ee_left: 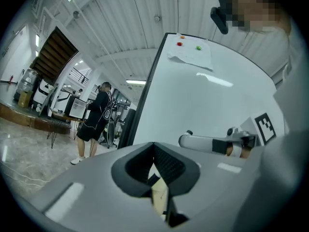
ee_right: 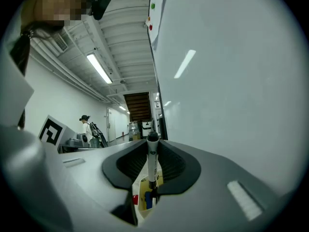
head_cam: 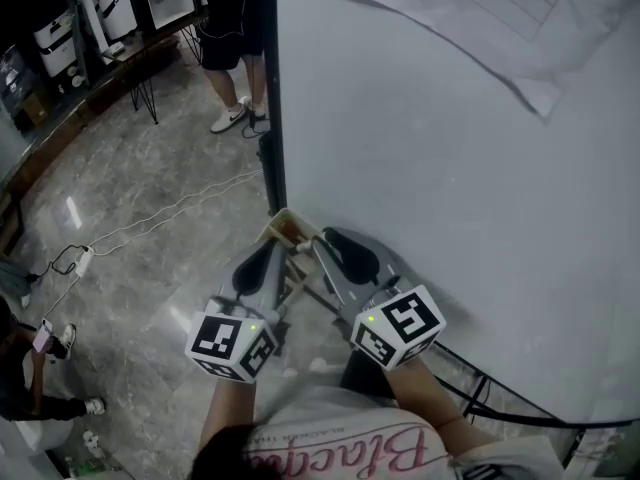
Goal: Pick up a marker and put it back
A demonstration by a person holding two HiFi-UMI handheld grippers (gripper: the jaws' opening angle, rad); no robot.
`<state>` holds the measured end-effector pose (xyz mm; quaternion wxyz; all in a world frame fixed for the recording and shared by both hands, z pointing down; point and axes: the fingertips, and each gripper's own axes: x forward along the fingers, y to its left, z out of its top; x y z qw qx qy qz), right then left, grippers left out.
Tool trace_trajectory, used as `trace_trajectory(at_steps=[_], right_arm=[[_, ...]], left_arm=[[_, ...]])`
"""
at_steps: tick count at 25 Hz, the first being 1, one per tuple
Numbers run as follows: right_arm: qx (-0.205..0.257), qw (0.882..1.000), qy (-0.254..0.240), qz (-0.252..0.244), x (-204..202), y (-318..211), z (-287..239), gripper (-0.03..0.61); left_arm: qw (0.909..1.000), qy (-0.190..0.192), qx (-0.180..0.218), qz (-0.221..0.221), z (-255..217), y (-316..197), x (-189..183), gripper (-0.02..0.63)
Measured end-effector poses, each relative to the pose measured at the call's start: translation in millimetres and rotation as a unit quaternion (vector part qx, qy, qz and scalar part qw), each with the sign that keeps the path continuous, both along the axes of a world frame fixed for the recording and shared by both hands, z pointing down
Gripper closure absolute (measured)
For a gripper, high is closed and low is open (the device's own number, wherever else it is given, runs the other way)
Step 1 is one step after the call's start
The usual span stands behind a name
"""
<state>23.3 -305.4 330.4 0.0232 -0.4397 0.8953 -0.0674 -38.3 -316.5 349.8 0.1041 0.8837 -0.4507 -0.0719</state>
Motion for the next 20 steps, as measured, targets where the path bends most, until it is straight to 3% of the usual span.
trace_trajectory(at_steps=[7,11,20], right_arm=[[0.044,0.999,-0.009,-0.006,-1,11,-29,0.506],[0.05,0.999,-0.006,-0.01,-5,17,-31,0.506],[0.056,0.998,-0.009,-0.008,-8,26,-34,0.506]], left_arm=[[0.9993,0.012,0.035,0.005,-29,4,-4,0.615],[0.9988,-0.013,0.046,-0.004,-33,6,-4,0.615],[0.9989,-0.004,0.046,0.01,-35,12,-2,0.615]])
